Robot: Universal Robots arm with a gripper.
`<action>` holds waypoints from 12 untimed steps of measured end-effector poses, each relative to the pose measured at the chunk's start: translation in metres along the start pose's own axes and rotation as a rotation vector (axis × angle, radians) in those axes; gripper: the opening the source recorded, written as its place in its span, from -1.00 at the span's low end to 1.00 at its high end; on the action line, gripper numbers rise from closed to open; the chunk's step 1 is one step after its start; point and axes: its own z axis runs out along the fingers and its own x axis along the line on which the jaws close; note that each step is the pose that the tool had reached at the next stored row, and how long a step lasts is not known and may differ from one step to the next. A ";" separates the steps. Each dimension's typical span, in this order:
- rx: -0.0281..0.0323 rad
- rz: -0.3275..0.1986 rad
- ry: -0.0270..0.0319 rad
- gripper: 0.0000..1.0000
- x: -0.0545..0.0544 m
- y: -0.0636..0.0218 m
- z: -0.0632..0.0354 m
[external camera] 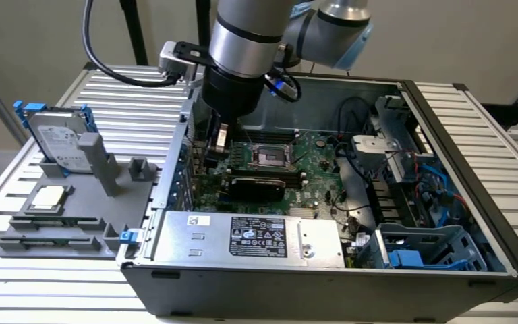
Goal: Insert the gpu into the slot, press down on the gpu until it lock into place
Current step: 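Press down on the gpu until it lock into place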
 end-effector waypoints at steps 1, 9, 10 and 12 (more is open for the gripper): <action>0.0186 0.001 -0.0002 -0.79 0.000 -0.0003 0.0000; 0.1636 0.005 -0.0005 -0.79 0.000 -0.0027 -0.0005; 0.1820 0.006 -0.0004 -0.79 0.001 -0.0035 -0.0007; 0.2135 0.006 -0.0006 -0.79 0.001 -0.0061 -0.0013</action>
